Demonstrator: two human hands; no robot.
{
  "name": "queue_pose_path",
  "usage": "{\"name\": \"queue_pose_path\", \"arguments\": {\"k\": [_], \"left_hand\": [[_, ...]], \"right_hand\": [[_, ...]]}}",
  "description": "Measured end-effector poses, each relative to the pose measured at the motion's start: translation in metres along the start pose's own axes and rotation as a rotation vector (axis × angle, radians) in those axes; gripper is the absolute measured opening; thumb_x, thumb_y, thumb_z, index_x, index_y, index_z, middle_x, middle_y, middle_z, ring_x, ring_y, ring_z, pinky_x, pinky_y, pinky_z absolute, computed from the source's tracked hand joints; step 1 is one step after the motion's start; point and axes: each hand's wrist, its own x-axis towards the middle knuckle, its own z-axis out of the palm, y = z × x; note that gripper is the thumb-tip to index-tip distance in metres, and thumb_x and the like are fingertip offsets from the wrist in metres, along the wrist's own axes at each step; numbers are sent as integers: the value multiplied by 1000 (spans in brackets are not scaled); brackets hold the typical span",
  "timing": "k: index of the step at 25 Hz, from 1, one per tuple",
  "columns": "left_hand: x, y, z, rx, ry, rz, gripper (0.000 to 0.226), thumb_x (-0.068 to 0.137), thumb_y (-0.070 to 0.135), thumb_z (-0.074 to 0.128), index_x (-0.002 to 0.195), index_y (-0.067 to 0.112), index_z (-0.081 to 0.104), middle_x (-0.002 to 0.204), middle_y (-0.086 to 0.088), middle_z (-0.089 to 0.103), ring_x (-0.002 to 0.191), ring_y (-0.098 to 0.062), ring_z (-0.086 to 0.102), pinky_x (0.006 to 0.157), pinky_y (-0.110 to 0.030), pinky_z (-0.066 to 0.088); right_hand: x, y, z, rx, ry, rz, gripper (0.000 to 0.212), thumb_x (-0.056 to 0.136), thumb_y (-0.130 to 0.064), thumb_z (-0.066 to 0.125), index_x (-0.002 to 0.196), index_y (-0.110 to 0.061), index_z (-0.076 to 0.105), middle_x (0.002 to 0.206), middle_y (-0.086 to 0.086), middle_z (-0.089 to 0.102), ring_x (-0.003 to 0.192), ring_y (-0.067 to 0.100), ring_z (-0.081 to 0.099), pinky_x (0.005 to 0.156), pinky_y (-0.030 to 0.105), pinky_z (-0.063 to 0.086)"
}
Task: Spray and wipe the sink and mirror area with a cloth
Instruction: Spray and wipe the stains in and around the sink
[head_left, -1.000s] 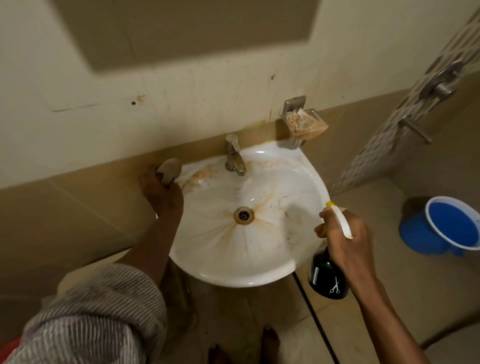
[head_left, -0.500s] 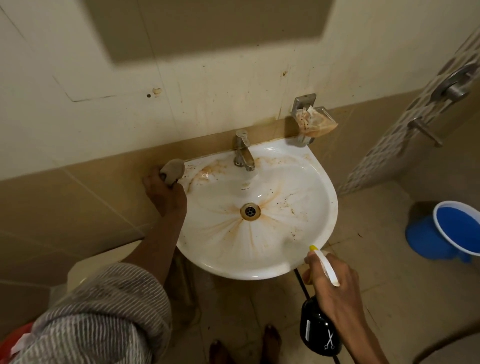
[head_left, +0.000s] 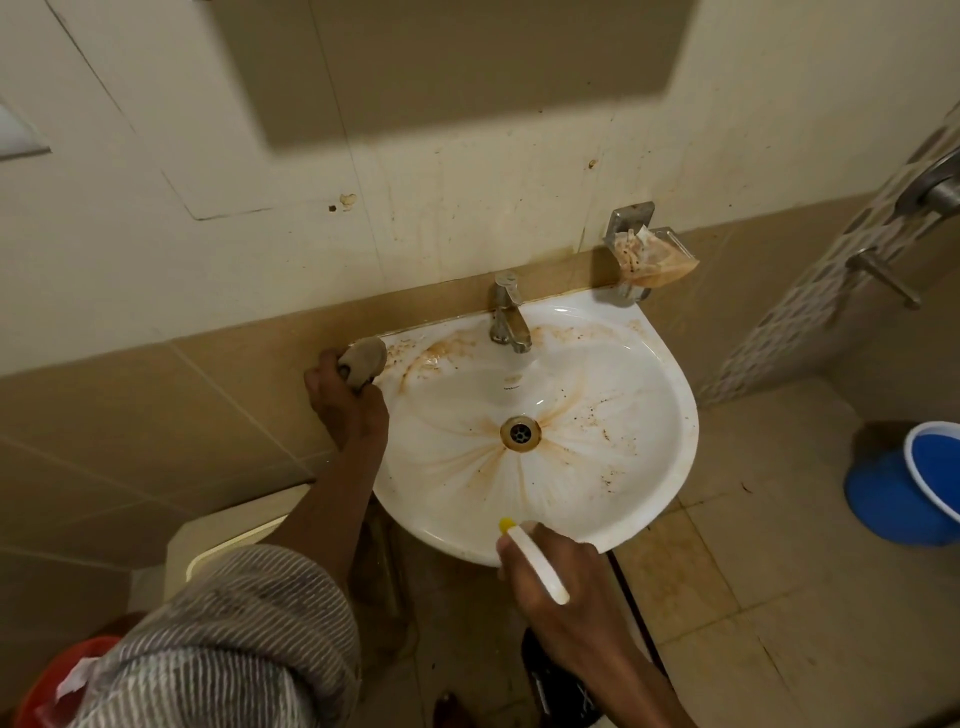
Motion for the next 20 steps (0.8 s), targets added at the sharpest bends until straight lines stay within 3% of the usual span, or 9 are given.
{"name": "queue_pose_path", "arguments": {"k": [2,4,9,15,18,20], "left_hand": [[-3,0,-1,3,3,3,44,76,-14,53,116,2,60,118,-22,53,103,-34,53,77,-24,38],[-6,2,-3,9,5,12,44,78,-13,55,119,2,59,120,-22,53,104,-33,53,78,-22,37],[-9,9,-2,3,-2,39,48,77,-16,56,121,4,59,121,-22,52,106,-32,53,84,-23,41],[-13,10,5,-10,-25,69,52,76,-18,56,123,5,60,120,-21,52,100,-25,53,84,-21,41],[-14,9,7,-13,-45,86,53,74,-18,53,122,5,60,118,-22,52,99,-27,52,82,-23,40],[-13,9,8,-13,-50,99,54,73,-19,52,122,4,60,118,-23,52,102,-32,53,82,-24,41]], "right_hand": [[13,-10,8,22,-9,-22,37,98,-44,54,73,-19,66,64,4,70,62,17,68,60,36,56],[26,-20,11,60,7,-50,41,96,-51,51,78,-19,69,69,5,73,70,22,71,68,42,58],[55,-46,9,83,59,-118,37,101,-40,56,83,-11,71,74,8,76,71,18,74,69,43,59],[77,-54,0,78,125,-102,41,104,-36,54,85,-4,70,73,17,74,68,31,73,64,53,59],[85,-45,-19,113,213,-35,40,102,-42,54,84,-11,71,73,13,75,67,32,72,66,53,60],[92,-35,-35,74,278,8,41,99,-52,49,87,-20,71,79,4,77,77,29,73,78,52,60]]}}
